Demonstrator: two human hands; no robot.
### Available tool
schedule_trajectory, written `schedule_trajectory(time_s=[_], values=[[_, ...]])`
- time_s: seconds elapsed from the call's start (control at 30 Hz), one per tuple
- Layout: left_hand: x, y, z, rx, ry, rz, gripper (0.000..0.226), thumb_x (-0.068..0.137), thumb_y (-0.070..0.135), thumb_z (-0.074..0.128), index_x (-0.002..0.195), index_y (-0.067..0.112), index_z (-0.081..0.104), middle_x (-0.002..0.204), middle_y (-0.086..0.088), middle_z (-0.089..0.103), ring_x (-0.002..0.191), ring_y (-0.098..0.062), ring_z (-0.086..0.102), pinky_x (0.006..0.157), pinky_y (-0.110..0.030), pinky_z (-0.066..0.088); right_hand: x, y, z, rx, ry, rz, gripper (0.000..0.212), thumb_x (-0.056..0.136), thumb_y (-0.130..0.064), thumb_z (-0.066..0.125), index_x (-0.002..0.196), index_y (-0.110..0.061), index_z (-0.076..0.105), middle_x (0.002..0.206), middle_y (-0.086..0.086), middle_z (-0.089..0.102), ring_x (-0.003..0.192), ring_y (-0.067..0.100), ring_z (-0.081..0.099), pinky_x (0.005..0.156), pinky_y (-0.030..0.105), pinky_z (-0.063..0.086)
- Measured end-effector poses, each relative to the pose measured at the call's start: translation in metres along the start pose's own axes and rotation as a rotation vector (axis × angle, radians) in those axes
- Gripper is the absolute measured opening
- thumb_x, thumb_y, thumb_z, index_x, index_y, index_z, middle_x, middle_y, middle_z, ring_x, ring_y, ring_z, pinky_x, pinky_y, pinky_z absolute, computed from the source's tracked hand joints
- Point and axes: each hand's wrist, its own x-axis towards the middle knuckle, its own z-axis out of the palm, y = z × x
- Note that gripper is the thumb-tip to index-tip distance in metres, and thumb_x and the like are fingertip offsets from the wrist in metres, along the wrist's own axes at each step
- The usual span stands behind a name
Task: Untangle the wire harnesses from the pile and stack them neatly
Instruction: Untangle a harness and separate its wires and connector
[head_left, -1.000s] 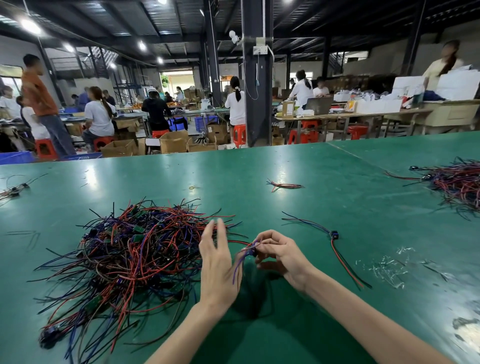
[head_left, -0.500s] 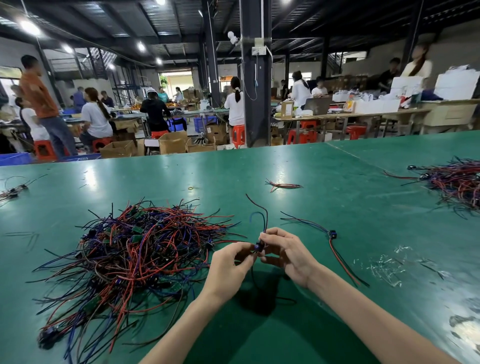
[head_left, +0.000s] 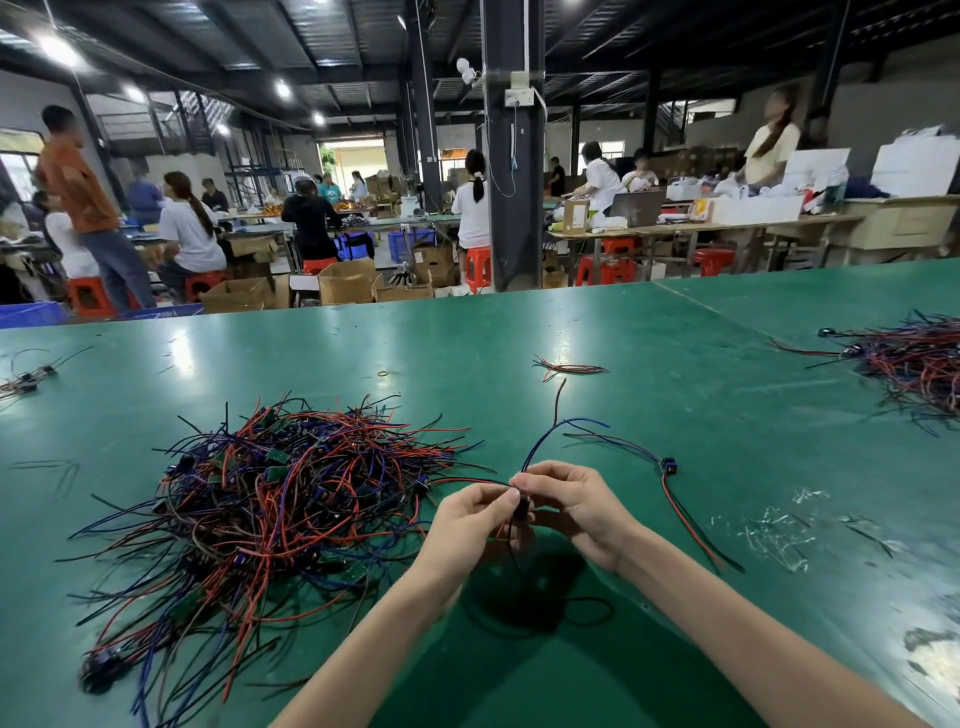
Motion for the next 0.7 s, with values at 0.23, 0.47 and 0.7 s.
schedule_trajectory(time_s=[0.23, 0.47, 0.7], values=[[-0.004, 0.006, 0.002, -0.022, -0.065, -0.095, 0.007, 0.091, 0.001, 0.055, 0.086, 0.004, 0.059, 0.069, -0.007, 0.063, 0.047, -0.011, 0.053, 0.042, -0.019, 0.041, 0.003, -0.002, -0.005, 0.034, 0.048, 0.012, 0.006, 0.079, -0.006, 0.069, 0.074, -0.005, 0.069, 0.06, 0.003, 0.061, 0.052, 0.011, 0.052, 0.052, 0.021, 0.047], [-0.007, 0.008, 0.003, -0.026, -0.114, -0.151, 0.019, 0.092, -0.002, 0.046, 0.098, 0.002, 0.064, 0.068, -0.009, 0.055, 0.051, -0.017, 0.056, 0.046, -0.024, 0.048, 0.005, -0.008, -0.014, 0.042, 0.143, 0.008, 0.017, 0.066, -0.016, 0.076, 0.071, -0.006, 0.064, 0.056, 0.001, 0.058, 0.047, 0.009, 0.05, 0.048, 0.018, 0.046], [-0.004, 0.002, 0.001, -0.067, 0.0, -0.089, 0.018, 0.089, 0.011, 0.061, 0.076, 0.003, 0.07, 0.075, -0.016, 0.067, 0.064, -0.02, 0.064, 0.06, -0.03, 0.058, 0.004, -0.005, -0.008, 0.02, 0.108, -0.009, 0.015, 0.063, -0.015, 0.078, 0.061, -0.009, 0.064, 0.055, 0.004, 0.058, 0.046, 0.01, 0.052, 0.048, 0.018, 0.047]])
